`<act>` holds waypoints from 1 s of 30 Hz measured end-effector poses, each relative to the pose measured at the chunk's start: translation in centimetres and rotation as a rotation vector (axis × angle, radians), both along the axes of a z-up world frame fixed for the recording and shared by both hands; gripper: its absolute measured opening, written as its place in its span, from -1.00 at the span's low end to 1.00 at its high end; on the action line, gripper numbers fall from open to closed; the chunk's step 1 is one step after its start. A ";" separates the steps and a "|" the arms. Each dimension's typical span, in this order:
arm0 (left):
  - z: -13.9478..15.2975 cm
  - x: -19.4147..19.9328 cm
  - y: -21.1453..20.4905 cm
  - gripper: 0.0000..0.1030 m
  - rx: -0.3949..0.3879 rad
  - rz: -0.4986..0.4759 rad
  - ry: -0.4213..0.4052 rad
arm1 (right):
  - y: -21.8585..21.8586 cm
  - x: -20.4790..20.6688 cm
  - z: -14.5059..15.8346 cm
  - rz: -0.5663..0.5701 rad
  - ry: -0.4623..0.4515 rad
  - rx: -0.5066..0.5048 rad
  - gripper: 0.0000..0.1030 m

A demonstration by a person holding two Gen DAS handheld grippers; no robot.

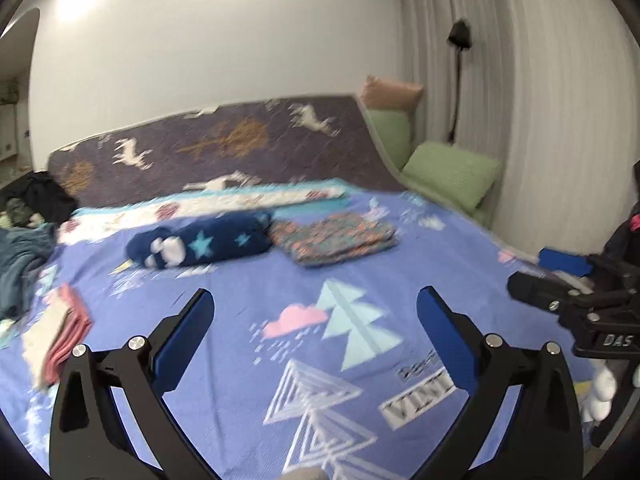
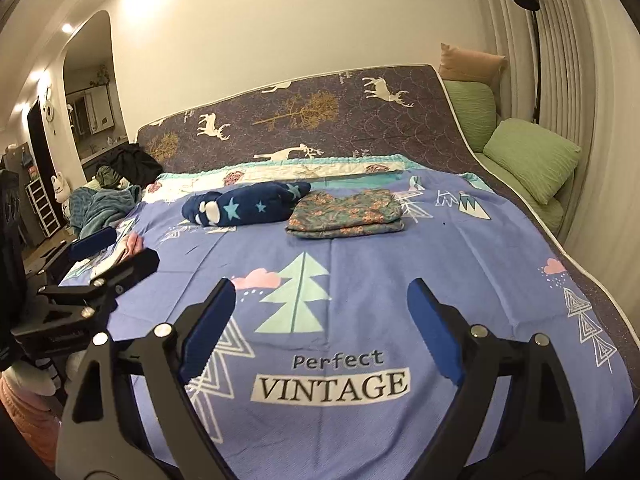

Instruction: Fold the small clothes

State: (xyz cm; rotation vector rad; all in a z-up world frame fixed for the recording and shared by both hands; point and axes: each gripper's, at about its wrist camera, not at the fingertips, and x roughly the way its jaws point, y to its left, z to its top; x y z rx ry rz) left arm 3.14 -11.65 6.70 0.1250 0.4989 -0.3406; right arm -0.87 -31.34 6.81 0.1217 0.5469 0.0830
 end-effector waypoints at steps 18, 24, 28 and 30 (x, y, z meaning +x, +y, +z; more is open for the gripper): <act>0.0 -2.8 0.9 0.97 -0.016 -0.001 0.048 | 1.7 -2.4 -0.6 -0.063 0.053 -0.033 0.79; -0.3 -3.0 1.3 0.97 -0.023 0.004 0.055 | 2.4 -2.5 -0.8 -0.067 0.046 -0.055 0.80; -0.6 -2.9 1.4 0.97 -0.020 0.007 0.063 | 2.9 -2.3 -0.9 -0.059 0.053 -0.057 0.80; -0.8 -2.8 1.4 0.97 -0.020 0.008 0.066 | 3.0 -2.2 -1.0 -0.059 0.054 -0.058 0.80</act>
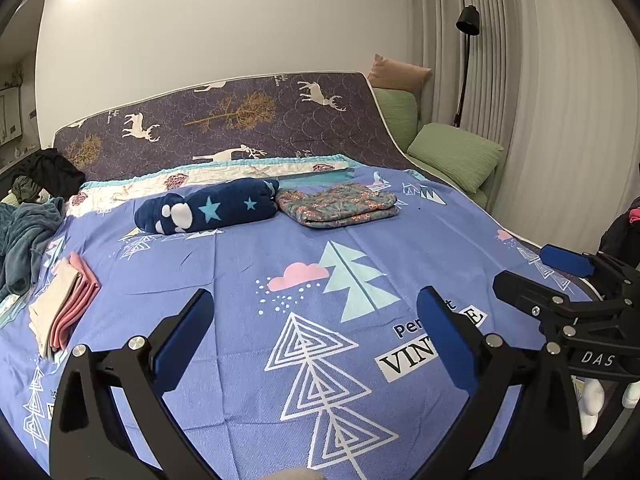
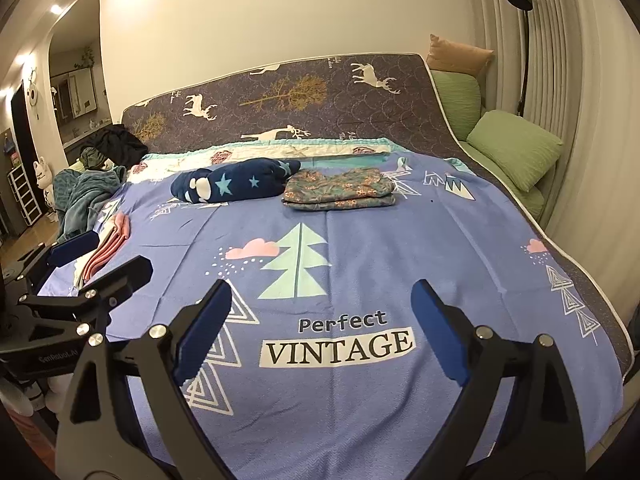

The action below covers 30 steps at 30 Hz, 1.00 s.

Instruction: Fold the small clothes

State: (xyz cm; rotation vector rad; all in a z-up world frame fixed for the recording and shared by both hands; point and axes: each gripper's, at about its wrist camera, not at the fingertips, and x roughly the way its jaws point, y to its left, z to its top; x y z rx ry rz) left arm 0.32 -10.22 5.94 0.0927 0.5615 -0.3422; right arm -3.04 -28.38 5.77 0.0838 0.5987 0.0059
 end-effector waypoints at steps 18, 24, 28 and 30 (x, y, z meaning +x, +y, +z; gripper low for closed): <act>-0.8 0.8 -0.6 0.97 0.008 0.010 0.025 | -0.4 0.9 -0.8 -0.030 0.019 -0.003 0.80; -1.0 0.9 -0.7 0.97 0.012 0.010 0.028 | -0.4 1.1 -1.0 -0.028 0.024 -0.001 0.80; -1.1 0.9 -0.8 0.97 0.014 0.009 0.028 | -0.5 1.1 -1.0 -0.031 0.027 0.002 0.80; -1.1 0.9 -0.8 0.97 0.015 0.008 0.028 | -0.5 1.1 -1.0 -0.032 0.026 0.003 0.80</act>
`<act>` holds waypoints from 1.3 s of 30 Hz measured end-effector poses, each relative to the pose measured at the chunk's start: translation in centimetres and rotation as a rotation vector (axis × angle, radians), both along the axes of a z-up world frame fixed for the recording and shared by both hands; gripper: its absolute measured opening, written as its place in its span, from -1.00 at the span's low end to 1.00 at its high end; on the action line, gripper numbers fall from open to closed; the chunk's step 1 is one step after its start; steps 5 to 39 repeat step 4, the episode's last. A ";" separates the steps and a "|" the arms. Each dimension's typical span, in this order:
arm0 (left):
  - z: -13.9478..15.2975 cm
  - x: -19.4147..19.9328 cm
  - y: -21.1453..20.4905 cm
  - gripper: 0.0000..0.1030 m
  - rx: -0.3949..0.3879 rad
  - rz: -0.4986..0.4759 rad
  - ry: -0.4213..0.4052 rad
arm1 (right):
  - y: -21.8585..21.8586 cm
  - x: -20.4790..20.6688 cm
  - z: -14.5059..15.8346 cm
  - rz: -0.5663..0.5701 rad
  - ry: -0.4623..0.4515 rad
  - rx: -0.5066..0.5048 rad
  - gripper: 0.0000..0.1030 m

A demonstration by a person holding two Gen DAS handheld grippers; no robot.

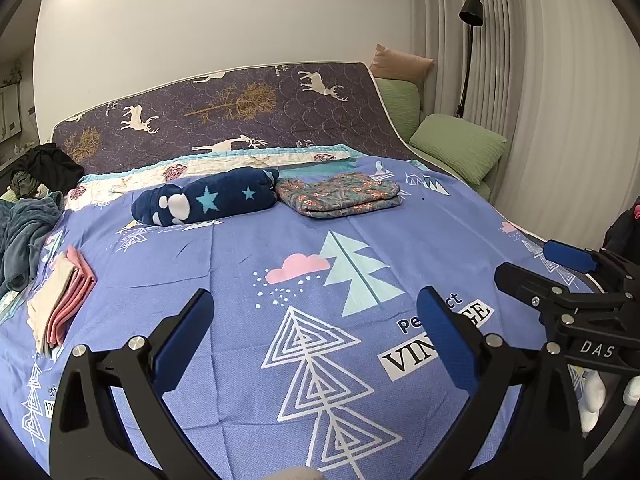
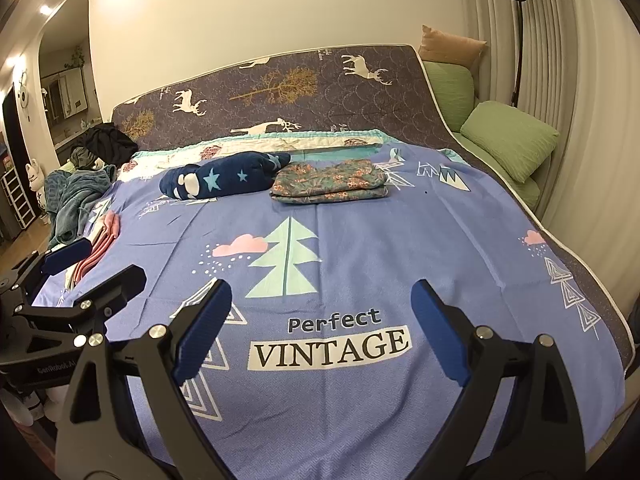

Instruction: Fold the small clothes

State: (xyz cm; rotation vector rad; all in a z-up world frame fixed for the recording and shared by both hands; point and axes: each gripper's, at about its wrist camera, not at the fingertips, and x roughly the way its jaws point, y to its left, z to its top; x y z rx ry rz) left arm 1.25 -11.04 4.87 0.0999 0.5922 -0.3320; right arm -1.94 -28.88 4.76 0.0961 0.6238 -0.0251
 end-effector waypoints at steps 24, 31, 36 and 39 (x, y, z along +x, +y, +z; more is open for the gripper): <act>0.0 0.0 -0.1 0.97 0.001 0.000 0.000 | 0.0 0.0 0.0 0.000 0.000 0.000 0.82; 0.0 0.0 -0.1 0.97 0.001 0.000 0.000 | 0.0 0.0 0.0 0.000 0.000 0.000 0.82; 0.0 0.0 -0.1 0.97 0.001 0.000 0.000 | 0.0 0.0 0.0 0.000 0.000 0.000 0.82; 0.0 0.0 -0.1 0.97 0.001 0.000 0.000 | 0.0 0.0 0.0 0.000 0.000 0.000 0.82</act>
